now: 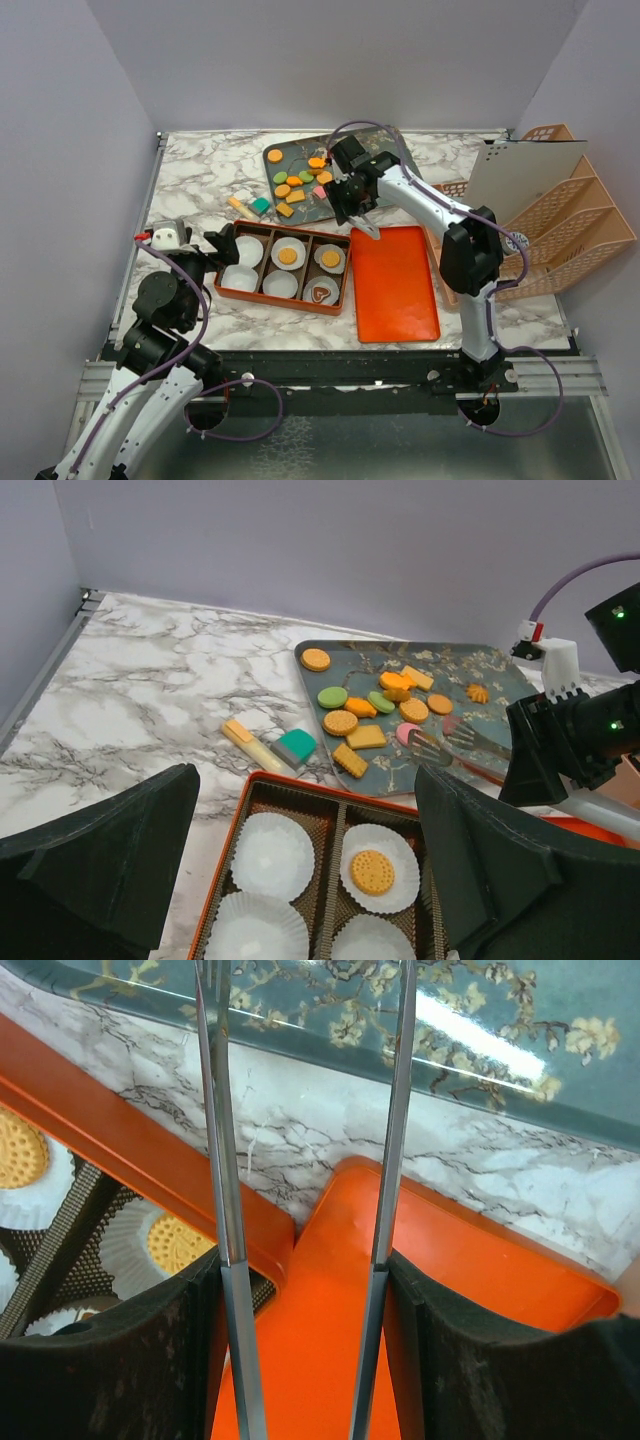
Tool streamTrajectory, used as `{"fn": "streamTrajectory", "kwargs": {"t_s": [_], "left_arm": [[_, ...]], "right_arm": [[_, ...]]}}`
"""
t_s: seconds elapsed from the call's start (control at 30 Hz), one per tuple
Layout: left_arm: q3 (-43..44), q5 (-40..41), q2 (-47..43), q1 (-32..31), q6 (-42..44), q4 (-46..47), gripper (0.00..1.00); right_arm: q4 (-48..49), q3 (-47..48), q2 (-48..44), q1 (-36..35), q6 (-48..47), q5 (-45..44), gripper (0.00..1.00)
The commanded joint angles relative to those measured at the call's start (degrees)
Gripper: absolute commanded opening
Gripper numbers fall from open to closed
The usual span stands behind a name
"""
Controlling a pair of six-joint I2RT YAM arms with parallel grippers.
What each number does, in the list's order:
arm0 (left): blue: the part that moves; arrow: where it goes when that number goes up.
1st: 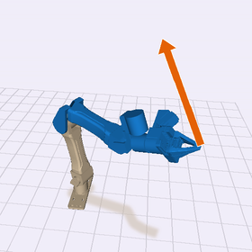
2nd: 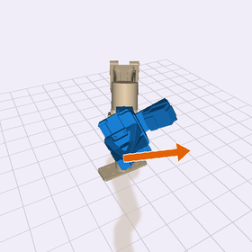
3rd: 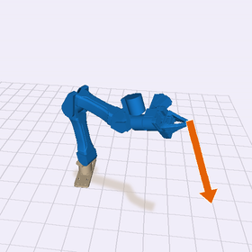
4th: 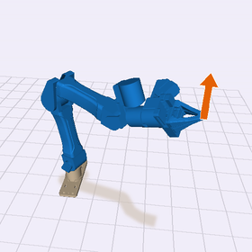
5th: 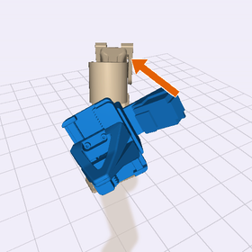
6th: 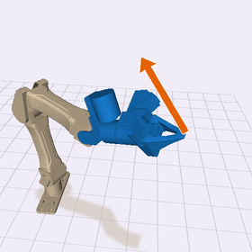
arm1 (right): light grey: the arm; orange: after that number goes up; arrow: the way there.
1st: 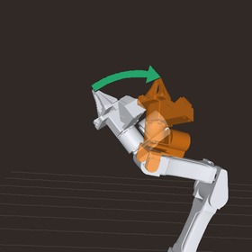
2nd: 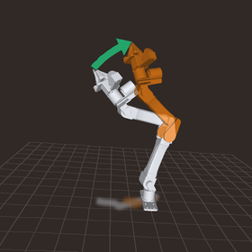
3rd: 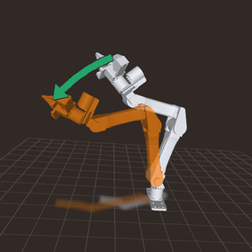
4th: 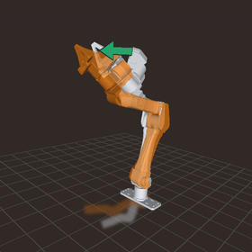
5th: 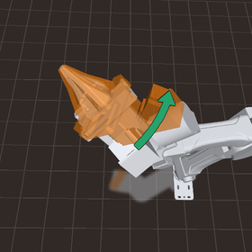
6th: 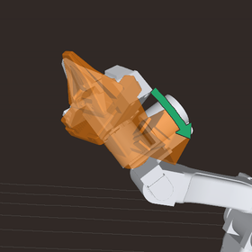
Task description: Pack the cookies
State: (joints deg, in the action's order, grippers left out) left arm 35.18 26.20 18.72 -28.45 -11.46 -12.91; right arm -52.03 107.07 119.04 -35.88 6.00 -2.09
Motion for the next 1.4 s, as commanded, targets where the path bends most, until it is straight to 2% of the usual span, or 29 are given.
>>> {"fn": "streamTrajectory", "kwargs": {"t_s": [0.0, 0.47, 0.67, 1.0, 1.37], "left_arm": [[-0.59, 0.08, -0.48, 0.45, 0.91, 1.55, 0.99], [-0.82, -1.11, 0.26, 0.42, 1.25, 2.31, 0.99], [-0.92, -2.0, 0.52, 0.48, 1.44, 2.71, 0.99], [-0.92, -2.2, 0.42, 0.41, 1.53, 2.9, 0.99], [-0.91, -2.05, 0.27, 0.5, 1.53, 2.73, 0.99]], "right_arm": [[1.32, 3.47, 2.68, 0.46, 0.42, 0.42, 0.59], [0.64, 10.76, 10.61, 0.8, 0.15, 0.35, 0.56], [-0.83, 13.32, 12.39, 0.76, 0.03, 0.42, 0.48], [-1.1, 9.08, 5.78, 0.81, 0.42, 1.44, 0.3], [-0.14, 3.82, -1.36, 0.75, 0.35, 4.17, 0.25]]}}
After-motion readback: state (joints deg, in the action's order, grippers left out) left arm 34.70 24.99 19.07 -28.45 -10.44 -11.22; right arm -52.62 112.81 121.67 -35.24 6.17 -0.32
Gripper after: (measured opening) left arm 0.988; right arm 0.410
